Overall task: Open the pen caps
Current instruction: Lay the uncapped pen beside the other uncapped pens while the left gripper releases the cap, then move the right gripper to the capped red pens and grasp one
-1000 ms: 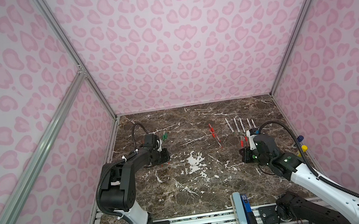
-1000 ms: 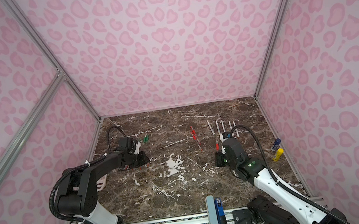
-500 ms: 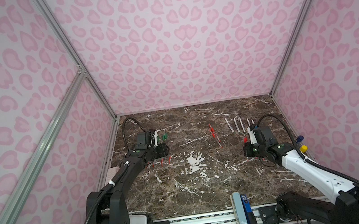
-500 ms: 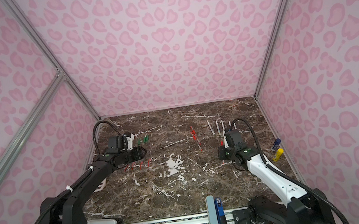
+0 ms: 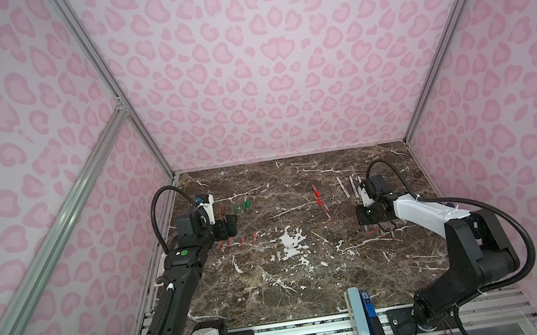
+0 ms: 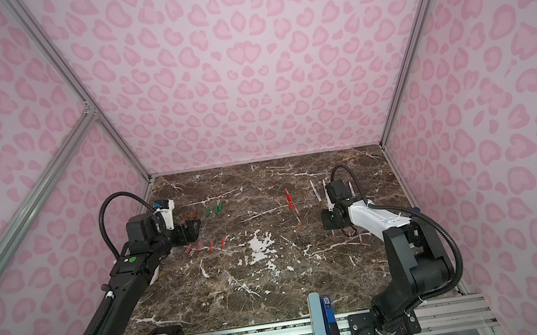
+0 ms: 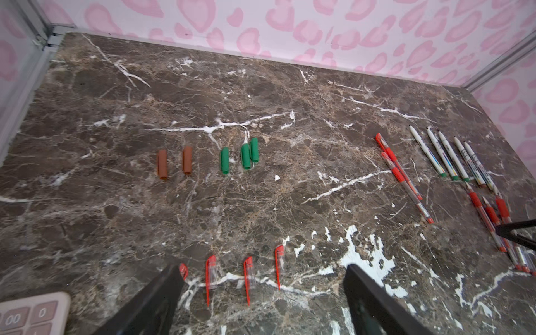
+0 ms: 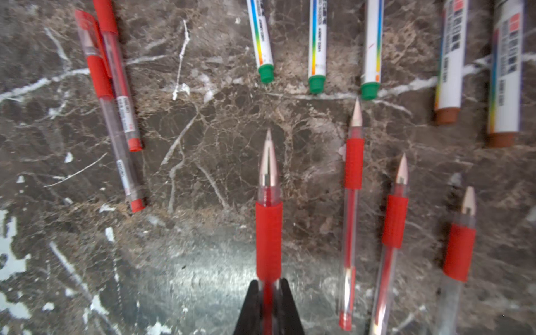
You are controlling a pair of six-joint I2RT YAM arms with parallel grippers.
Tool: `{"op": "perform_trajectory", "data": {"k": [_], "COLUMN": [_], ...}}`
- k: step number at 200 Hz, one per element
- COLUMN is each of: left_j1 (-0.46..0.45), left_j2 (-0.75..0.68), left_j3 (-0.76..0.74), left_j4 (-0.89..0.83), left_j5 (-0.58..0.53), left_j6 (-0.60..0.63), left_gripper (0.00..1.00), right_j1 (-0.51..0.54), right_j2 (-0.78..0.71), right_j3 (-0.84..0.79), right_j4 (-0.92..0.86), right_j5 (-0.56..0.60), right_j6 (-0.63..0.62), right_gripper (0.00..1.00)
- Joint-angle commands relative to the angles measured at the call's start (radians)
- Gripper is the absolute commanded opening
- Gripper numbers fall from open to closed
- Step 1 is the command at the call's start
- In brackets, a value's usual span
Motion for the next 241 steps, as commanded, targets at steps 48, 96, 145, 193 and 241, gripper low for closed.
{"op": "perform_trajectory", "data": {"k": [48,96,145,193,241], "left_j1": [0.029,0.041,0.048,0.053,0.059], "left_j2": [-0.018,-0.018,-0.015,-0.019,-0.024], "left_j3": [0.002,0.007,0.007,0.005,0.004], "left_j4": [0.042,0.037,0.038,0.038,0.039], "left_j5": [0.041,0.034,0.043,0.041,0.044], "left_j6": [0.035,0.032,0.017,0.017,0.013], "left_gripper": [0.98,0.99,1.0,1.0,1.0], "right_j1": [-0.006,-0.006,-0.004,0.012,0.109], "right_j2": [0.197,0.223,0.178,0.064,0.094], "right_j3": [0.116,0.127,0.121,0.156,0.254], "right_j4": [-0.026,-0.036,-0.056,-0.112,-0.13], "right_j5": [0.092,0.107,0.107,0.084,0.06], "right_j6": [-0.029,-0.026,-0.031,-0.03,-0.027], "right_gripper": [0.04,0.17,0.28,0.31,0.32]}}
